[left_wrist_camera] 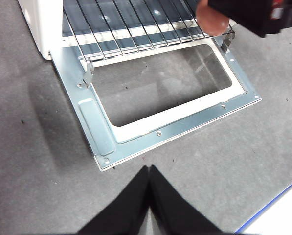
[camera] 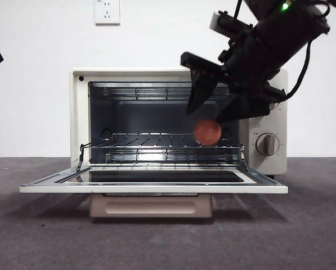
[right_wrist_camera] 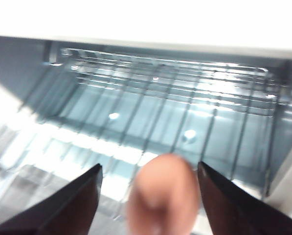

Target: Eggoven

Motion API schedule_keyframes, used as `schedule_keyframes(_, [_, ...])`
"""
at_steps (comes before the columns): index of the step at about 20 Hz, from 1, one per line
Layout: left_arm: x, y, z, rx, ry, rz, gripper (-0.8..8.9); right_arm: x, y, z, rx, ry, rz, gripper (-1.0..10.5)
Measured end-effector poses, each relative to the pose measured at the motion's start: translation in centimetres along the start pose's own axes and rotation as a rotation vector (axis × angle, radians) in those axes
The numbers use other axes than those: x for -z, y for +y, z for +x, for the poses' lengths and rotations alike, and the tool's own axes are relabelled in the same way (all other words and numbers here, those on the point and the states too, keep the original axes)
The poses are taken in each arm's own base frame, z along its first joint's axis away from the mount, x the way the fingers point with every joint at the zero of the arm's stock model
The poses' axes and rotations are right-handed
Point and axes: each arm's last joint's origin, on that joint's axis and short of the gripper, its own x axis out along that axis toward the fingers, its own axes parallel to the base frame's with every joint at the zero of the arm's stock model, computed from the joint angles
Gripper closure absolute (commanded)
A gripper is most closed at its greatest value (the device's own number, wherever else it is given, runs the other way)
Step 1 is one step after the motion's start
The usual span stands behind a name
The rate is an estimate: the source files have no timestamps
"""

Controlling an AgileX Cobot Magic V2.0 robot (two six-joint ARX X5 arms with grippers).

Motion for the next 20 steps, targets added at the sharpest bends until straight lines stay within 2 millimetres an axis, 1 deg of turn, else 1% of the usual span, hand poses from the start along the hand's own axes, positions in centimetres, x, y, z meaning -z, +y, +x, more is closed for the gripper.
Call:
schedule_keyframes(2, [-0.1, 0.0, 0.0, 0.001, -0.006, 0.002, 8.07, -0.6, 0.3, -1.2, -0.019, -0.011, 0.01, 6.4])
schedule_keyframes(4, [-0.3, 0.0, 0.0, 0.0, -0.031, 0.009, 8.07, -1.5, 1.0, -3.2, -0.044, -0.055, 0.009, 6.4])
schedule_keyframes(6, [-0.9, 0.5, 0.3, -0.017, -0.069, 0.001, 8.07, -2.4, 1.7, -5.7, -0.078, -0.093, 0.002, 6.4])
schedule_keyframes(8, [-1.0, 1.6, 1.2, -0.047, -0.114, -0.027, 8.07, -2.9, 2.2, -8.6, -0.112, -0.114, -0.002, 6.4])
schedule_keyframes(11, [0.0, 3.9, 3.8, -0.036, -0.062, -0.11, 8.07, -3.2, 2.3, -13.3, -0.133, -0.152, -0.009, 6.4])
schedule_keyframes(12, [0.3, 4.7, 4.7, -0.026, -0.038, -0.137, 8.07, -3.2, 2.3, -14.6, -0.137, -0.161, -0.01, 6.4])
schedule_keyframes(16, [0.1, 7.4, 8.0, -0.005, -0.011, -0.191, 8.07, -2.5, 2.0, -19.6, -0.171, -0.199, -0.014, 6.4])
schedule_keyframes(18, [0.1, 8.5, 9.8, 0.016, 0.01, -0.22, 8.07, -2.0, 1.8, -21.4, -0.179, -0.221, -0.014, 6.4])
schedule_keyframes(20, [0.4, 9.5, 11.6, 0.017, 0.028, -0.242, 8.07, -1.6, 1.7, -22.6, -0.183, -0.232, -0.015, 6.4])
